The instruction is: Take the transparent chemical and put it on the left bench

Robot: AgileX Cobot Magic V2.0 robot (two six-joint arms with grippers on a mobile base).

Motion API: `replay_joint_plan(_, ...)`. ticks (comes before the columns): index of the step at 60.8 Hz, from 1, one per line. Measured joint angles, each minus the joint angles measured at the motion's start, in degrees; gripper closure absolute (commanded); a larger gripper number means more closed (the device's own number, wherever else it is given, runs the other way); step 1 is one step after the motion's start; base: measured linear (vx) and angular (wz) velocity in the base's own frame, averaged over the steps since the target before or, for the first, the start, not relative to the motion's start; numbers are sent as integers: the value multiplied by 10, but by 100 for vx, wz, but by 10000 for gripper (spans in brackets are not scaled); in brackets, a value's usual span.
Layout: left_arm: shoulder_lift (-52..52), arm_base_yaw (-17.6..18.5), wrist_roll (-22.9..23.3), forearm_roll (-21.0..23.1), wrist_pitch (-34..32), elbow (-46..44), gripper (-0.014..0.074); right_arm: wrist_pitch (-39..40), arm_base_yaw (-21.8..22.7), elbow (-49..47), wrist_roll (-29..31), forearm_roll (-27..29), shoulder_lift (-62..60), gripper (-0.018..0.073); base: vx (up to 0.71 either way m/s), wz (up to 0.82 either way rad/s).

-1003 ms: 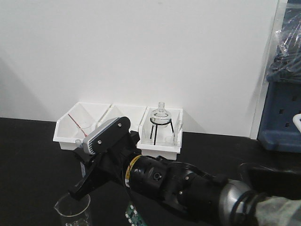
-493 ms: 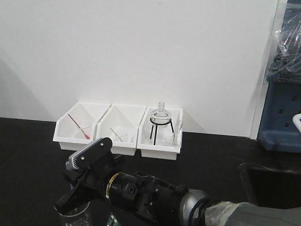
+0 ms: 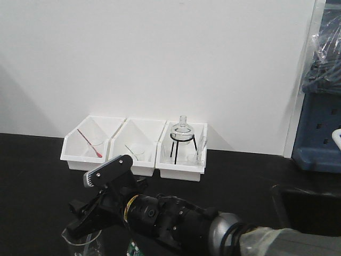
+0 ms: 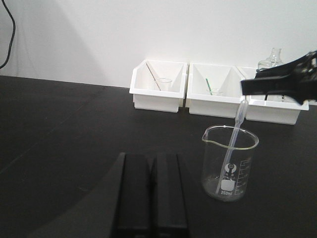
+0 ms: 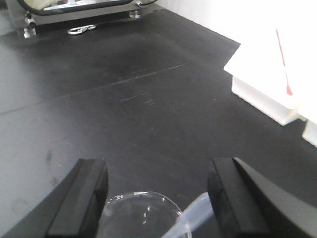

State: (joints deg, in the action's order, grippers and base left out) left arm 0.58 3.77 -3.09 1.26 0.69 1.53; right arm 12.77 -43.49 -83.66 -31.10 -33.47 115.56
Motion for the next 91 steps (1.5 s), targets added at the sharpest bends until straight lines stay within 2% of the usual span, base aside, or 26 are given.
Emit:
replay_joint_plan(7, 0, 0, 0, 0, 0, 0, 600, -23, 2, 55, 0, -15, -93, 90, 0, 0)
replay_joint_plan(17, 0, 0, 0, 0, 0, 0, 600, -50, 16, 195, 0, -37, -280, 98, 0, 0)
replay_joint_plan(30, 0, 0, 0, 0, 0, 0, 600, -143, 22, 376, 29, -47, -509, 98, 0, 0)
replay_joint_plan(51, 0, 0, 0, 0, 0, 0, 600, -200, 22, 546, 15, -47, -858, 108, 0, 0)
replay_joint_plan(58, 0, 0, 0, 0, 0, 0, 600, -227, 22, 569, 11, -54, -1022, 232, 0, 0)
replay_joint_plan(63, 0, 0, 0, 0, 0, 0, 600, -252, 22, 583, 11, -72, -1134, 391, 0, 0)
replay_joint_plan(68, 0, 0, 0, 0, 0, 0, 600, -292, 24, 596, 11, -82, -1166, 541, 0, 0)
replay_joint_plan(70, 0, 0, 0, 0, 0, 0, 600, -309, 28, 601, 10, -72, -1164, 574, -1, 1)
replay_joint_plan(74, 0, 0, 0, 0, 0, 0, 600, -333, 40, 611, 10, -33, -1154, 571, 0, 1)
replay_joint_plan(80, 0, 0, 0, 0, 0, 0, 600, -341, 86, 653, 16, 44, -1150, 569, 0, 1)
replay_joint_plan(84, 0, 0, 0, 0, 0, 0, 600, -330, 131, 701, 27, 82, -1157, 568, 0, 0)
replay_joint_plan(91, 0, 0, 0, 0, 0, 0, 600, -256, 219, 795, 55, 151, -1163, 566, 0, 0)
